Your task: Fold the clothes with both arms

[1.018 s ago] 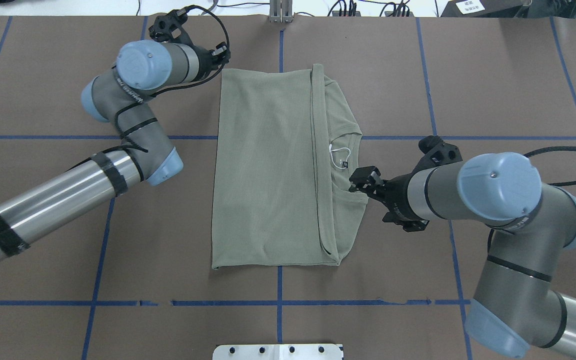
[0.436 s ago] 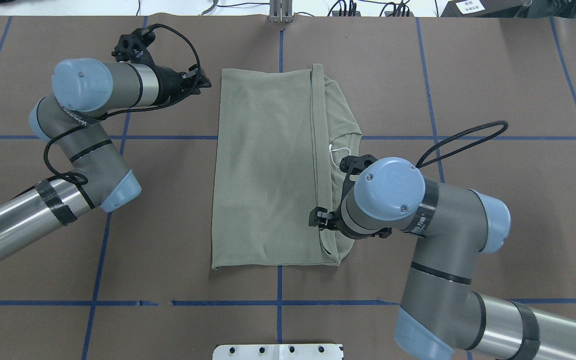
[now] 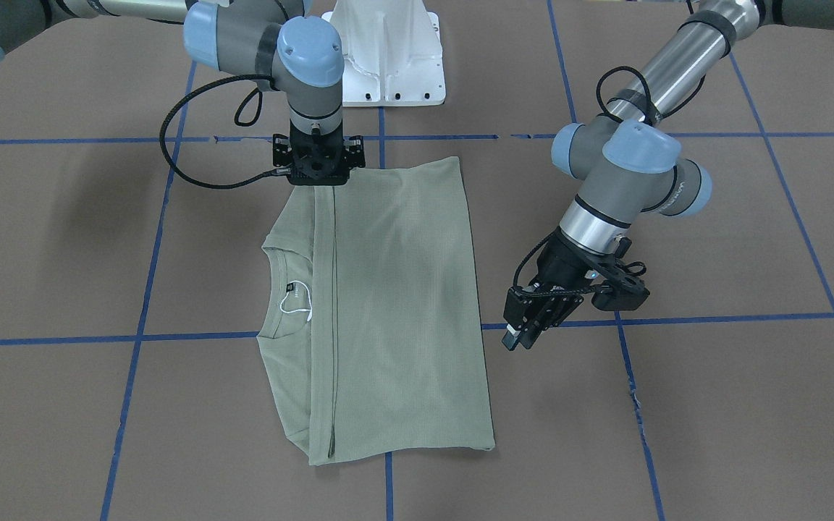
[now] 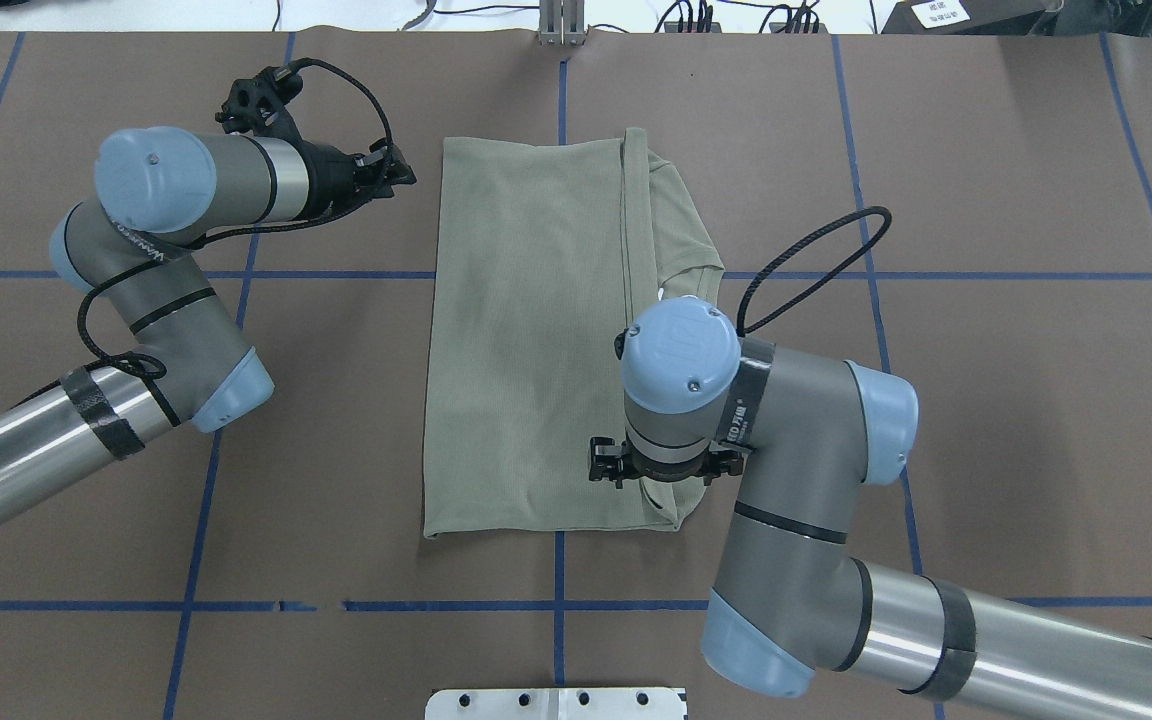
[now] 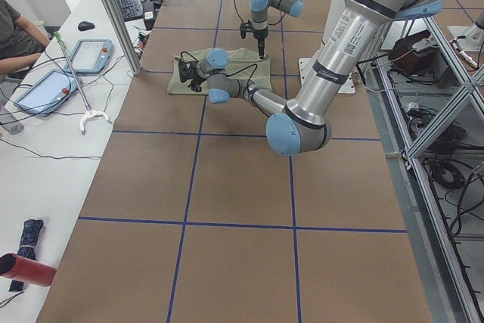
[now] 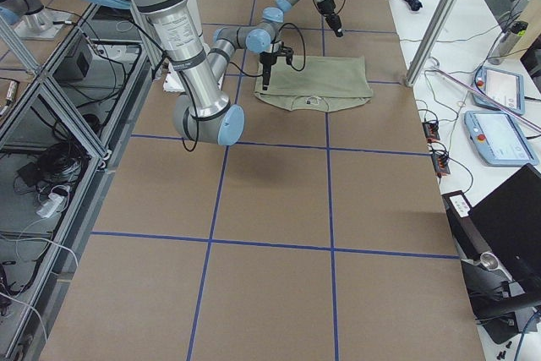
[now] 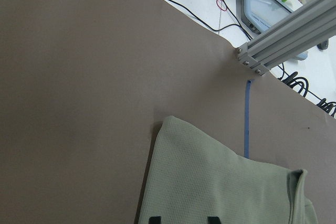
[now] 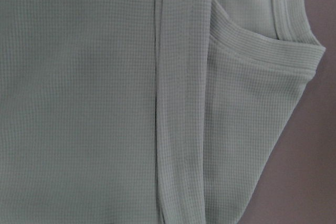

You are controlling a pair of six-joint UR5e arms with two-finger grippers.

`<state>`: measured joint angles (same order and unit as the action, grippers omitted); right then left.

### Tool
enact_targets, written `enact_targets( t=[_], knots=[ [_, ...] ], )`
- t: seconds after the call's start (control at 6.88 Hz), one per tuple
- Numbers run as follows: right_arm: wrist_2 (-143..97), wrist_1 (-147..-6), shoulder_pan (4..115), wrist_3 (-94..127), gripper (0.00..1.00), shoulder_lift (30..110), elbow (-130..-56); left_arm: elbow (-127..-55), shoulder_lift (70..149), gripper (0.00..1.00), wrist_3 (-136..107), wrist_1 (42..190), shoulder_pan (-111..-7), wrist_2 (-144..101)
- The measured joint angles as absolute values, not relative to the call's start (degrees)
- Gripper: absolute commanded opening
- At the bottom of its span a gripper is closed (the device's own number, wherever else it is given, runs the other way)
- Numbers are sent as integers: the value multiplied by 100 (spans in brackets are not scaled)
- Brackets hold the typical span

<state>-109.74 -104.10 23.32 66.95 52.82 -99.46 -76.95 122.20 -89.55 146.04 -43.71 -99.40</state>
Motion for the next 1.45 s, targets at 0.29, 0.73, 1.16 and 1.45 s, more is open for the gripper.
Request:
enact_targets(
  t=[0.29,0.73,1.16,1.45],
  knots=[
    [-11008,-10559,2282,6311,94,5200,-9667,-7705,12195,43,-8990,14629,-4356,-9940],
    [-11016,-10872,2292,5714,92,5427,-9764,-7777,12193,44,-9014,14618,-4351,-9940],
    [-11005,-11013,2491,4934,94,6392,-10568,-7971,12191,44,-9031,14582,-4351,-10001],
    [-10981,-11091,2543,4797,96,6706,-10895,-8079,12191,44,-9035,14540,-4345,-10024]
  ],
)
